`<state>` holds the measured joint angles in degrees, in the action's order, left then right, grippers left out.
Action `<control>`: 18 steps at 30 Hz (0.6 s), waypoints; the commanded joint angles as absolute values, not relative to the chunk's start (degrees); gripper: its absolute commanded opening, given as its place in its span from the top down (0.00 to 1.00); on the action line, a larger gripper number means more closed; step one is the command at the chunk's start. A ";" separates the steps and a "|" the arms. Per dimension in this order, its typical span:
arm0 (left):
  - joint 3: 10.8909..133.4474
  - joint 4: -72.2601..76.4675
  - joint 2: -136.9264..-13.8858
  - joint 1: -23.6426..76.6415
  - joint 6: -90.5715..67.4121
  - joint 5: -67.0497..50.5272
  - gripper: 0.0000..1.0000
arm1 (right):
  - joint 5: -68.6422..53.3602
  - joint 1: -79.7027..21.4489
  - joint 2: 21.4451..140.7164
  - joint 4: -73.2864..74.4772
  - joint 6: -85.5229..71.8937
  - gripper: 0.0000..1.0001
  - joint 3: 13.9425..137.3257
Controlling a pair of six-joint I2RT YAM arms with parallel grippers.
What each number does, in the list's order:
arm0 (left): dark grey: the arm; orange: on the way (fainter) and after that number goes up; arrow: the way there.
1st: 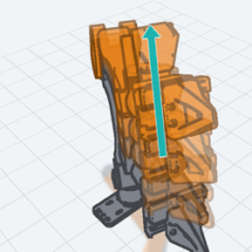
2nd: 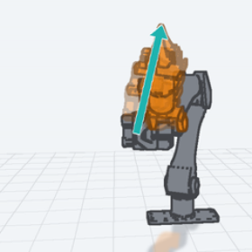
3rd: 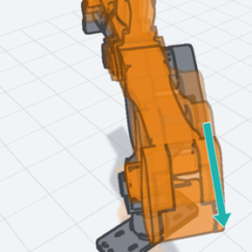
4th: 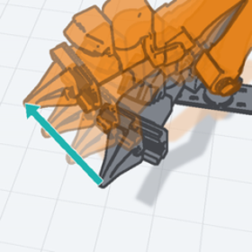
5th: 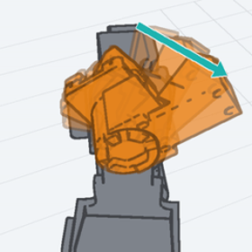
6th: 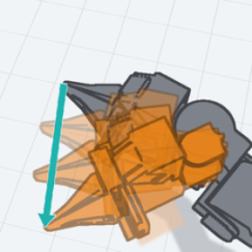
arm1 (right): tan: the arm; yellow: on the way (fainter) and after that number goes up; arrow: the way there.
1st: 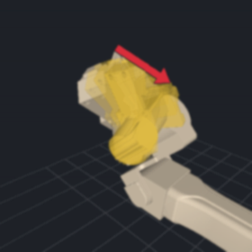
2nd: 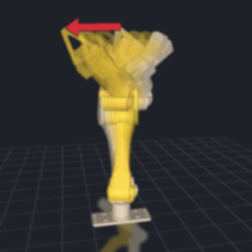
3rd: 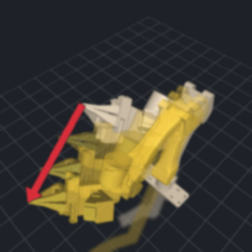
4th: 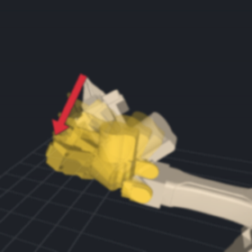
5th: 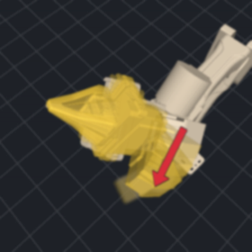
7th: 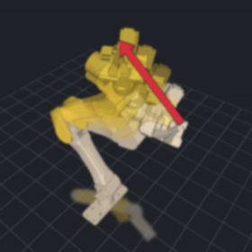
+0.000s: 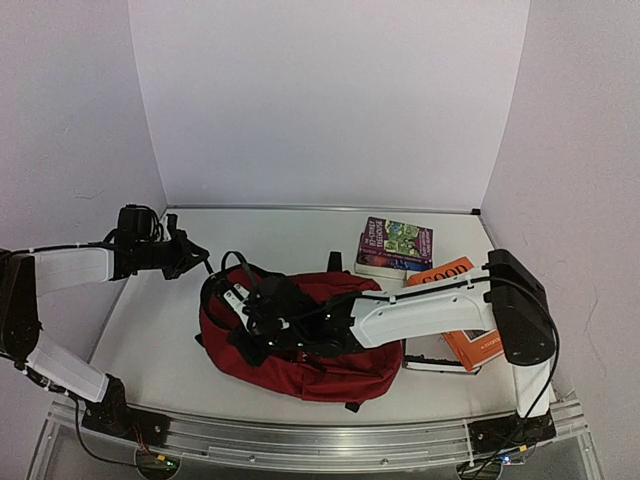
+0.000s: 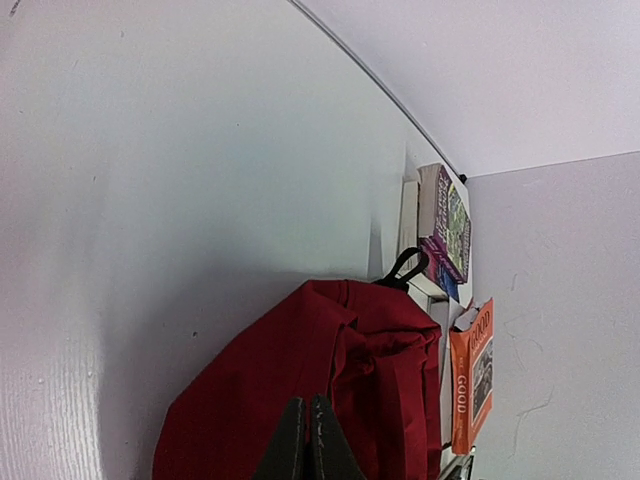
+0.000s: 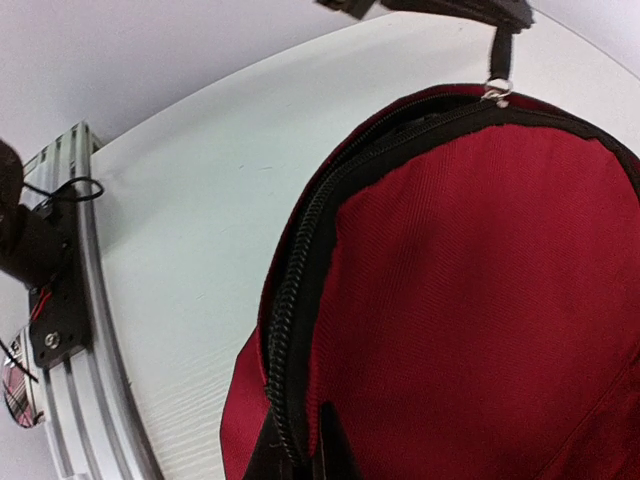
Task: Pack the student bag
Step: Unzip the student bag at the center of the board.
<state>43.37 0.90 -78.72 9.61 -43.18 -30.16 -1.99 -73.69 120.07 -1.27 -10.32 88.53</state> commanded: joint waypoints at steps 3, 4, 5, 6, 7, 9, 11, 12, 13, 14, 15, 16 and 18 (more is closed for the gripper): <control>47.03 3.61 -81.69 7.45 -40.73 -27.54 1.00 | -8.47 -77.88 112.89 -2.76 -11.41 1.00 84.90; 47.05 3.94 -82.35 7.25 -40.62 -27.80 1.00 | -8.79 -78.23 112.36 -2.72 -11.55 1.00 84.60; 46.96 4.62 -83.05 7.08 -40.51 -28.27 1.00 | -9.18 -78.48 111.99 -2.61 -11.68 1.00 84.24; 46.90 5.55 -83.83 7.03 -40.42 -28.94 1.00 | -9.66 -78.70 111.69 -2.49 -11.84 1.00 83.95; 46.89 6.54 -85.11 7.02 -40.37 -29.79 1.00 | -10.04 -78.78 111.54 -2.45 -12.17 1.00 83.66; 47.22 7.95 -87.26 7.03 -40.34 -32.14 1.00 | -10.37 -78.85 111.45 -2.49 -13.04 1.00 83.09; 47.64 9.41 -88.90 7.03 -40.61 -34.41 1.00 | -10.11 -78.84 111.68 -2.50 -14.28 1.00 83.03; 47.62 10.19 -89.25 7.01 -40.85 -35.48 1.00 | -9.23 -78.84 111.95 -2.49 -15.26 0.98 83.34; 47.52 10.90 -89.32 7.01 -41.08 -36.36 1.00 | -7.78 -78.84 112.19 -2.43 -16.44 0.94 83.66; 47.28 11.52 -89.05 7.05 -41.25 -37.19 1.00 | -6.14 -78.84 112.38 -2.39 -17.76 0.84 84.06; 46.97 12.16 -88.67 7.09 -41.35 -38.02 1.00 | -4.64 -78.84 112.60 -2.30 -19.09 0.71 84.56; 46.54 12.65 -88.11 7.10 -41.38 -38.90 1.00 | -3.18 -78.81 112.83 -2.07 -20.47 0.58 85.17; 45.38 13.06 -86.77 7.08 -41.53 -40.62 1.00 | -0.41 -78.68 113.39 -1.56 -23.05 0.37 86.59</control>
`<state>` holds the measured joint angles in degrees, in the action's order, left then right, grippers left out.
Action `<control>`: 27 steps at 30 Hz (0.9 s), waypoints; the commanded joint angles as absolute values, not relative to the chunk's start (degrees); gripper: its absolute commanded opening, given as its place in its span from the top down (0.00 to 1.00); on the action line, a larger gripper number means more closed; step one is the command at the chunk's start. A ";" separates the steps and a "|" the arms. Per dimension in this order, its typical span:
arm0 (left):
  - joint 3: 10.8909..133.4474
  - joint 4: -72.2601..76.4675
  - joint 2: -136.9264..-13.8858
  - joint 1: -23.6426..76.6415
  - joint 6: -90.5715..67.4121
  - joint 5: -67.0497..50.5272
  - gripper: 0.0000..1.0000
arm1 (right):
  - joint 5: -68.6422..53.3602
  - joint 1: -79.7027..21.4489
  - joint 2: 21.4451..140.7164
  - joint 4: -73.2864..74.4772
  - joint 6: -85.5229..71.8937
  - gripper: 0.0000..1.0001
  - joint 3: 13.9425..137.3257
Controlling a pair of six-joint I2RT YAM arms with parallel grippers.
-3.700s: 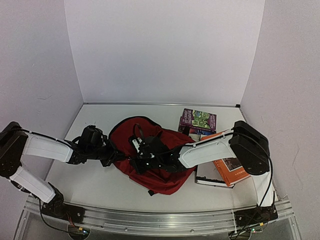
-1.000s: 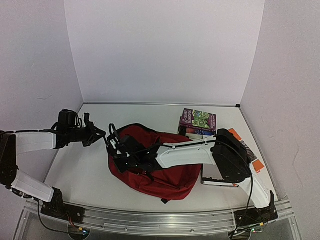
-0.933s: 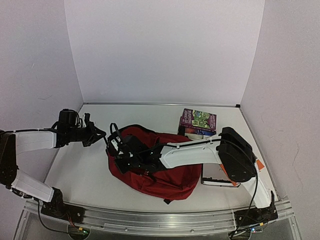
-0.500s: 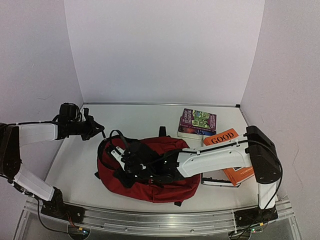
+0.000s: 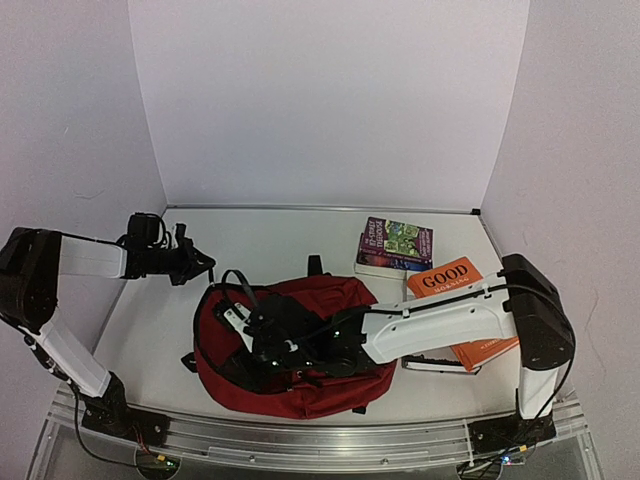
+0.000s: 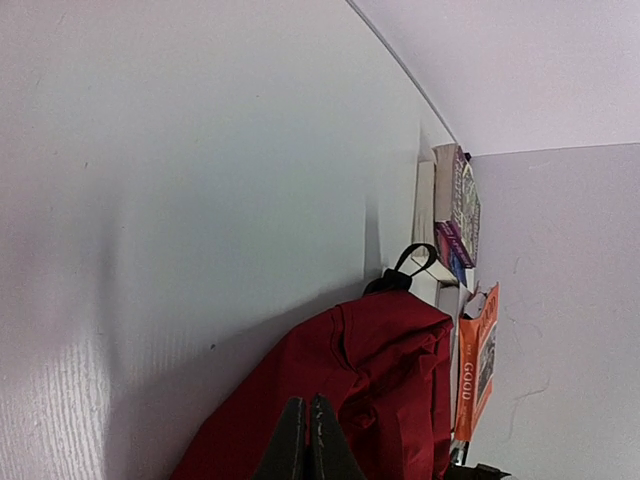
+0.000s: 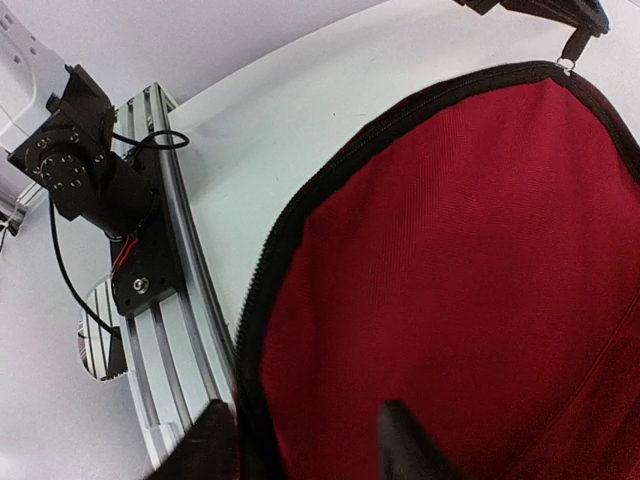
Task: Pack the student bag
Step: Unzip the student bag at the center of the board.
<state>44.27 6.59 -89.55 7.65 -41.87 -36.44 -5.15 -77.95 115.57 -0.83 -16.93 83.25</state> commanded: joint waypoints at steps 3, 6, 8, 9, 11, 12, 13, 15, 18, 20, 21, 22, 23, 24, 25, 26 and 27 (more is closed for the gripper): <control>42.89 14.03 -84.26 7.12 -42.19 -42.19 1.00 | 3.08 -78.56 115.55 -0.61 -25.25 0.21 89.85; 40.39 14.22 -82.02 7.12 -42.65 -42.23 1.00 | 4.49 -78.49 119.85 2.52 -25.30 0.17 95.02; 39.40 13.99 -80.74 7.14 -42.85 -42.02 1.00 | 4.56 -78.49 123.41 5.25 -25.01 0.17 99.56; 39.16 13.82 -80.28 7.14 -42.89 -41.94 1.00 | 4.27 -78.49 124.80 5.94 -24.87 0.19 101.14; 38.77 13.69 -79.57 7.14 -43.01 -41.91 1.00 | 3.18 -78.49 126.67 6.89 -24.35 0.24 103.38; 38.68 13.57 -79.29 7.16 -43.05 -42.00 1.00 | 2.56 -78.49 127.30 7.19 -24.19 0.26 104.02; 38.66 13.35 -79.11 7.15 -42.99 -41.94 1.00 | 1.92 -78.49 127.54 7.39 -24.05 0.28 104.39; 38.82 13.00 -78.79 7.16 -42.86 -41.71 1.00 | 0.95 -78.49 128.08 7.85 -23.61 0.34 104.90; 38.97 12.83 -78.52 7.12 -42.90 -41.41 1.00 | -0.74 -78.49 128.53 8.46 -23.47 0.40 104.96; 39.06 12.83 -78.49 7.12 -42.91 -41.25 1.00 | -1.79 -78.49 128.77 8.66 -23.61 0.48 104.78; 39.08 12.85 -78.49 7.10 -42.90 -41.16 1.00 | -1.98 -78.49 128.79 8.67 -23.77 0.53 104.62; 39.10 12.77 -78.44 7.12 -42.90 -41.10 1.00 | -1.92 -78.49 128.83 8.69 -23.97 0.58 104.41; 39.12 12.70 -78.42 7.14 -42.90 -41.03 1.00 | -1.72 -78.49 128.69 8.74 -24.12 0.64 104.15; 39.14 12.57 -78.44 7.12 -42.79 -40.97 1.00 | -1.33 -78.49 128.47 8.72 -24.26 0.71 103.96; 39.13 12.43 -78.47 7.15 -42.72 -40.89 1.00 | -0.87 -78.49 128.15 8.71 -24.33 0.75 103.71; 39.19 12.28 -78.49 7.14 -42.59 -40.75 1.00 | -0.45 -78.49 127.78 8.70 -24.34 0.78 103.44; 39.32 12.00 -78.52 7.12 -42.48 -40.58 1.00 | -0.13 -78.49 127.34 8.70 -24.31 0.81 103.23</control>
<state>38.83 10.52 -80.51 7.53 -42.48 -40.84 -1.20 -78.48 128.62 8.68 -24.12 102.56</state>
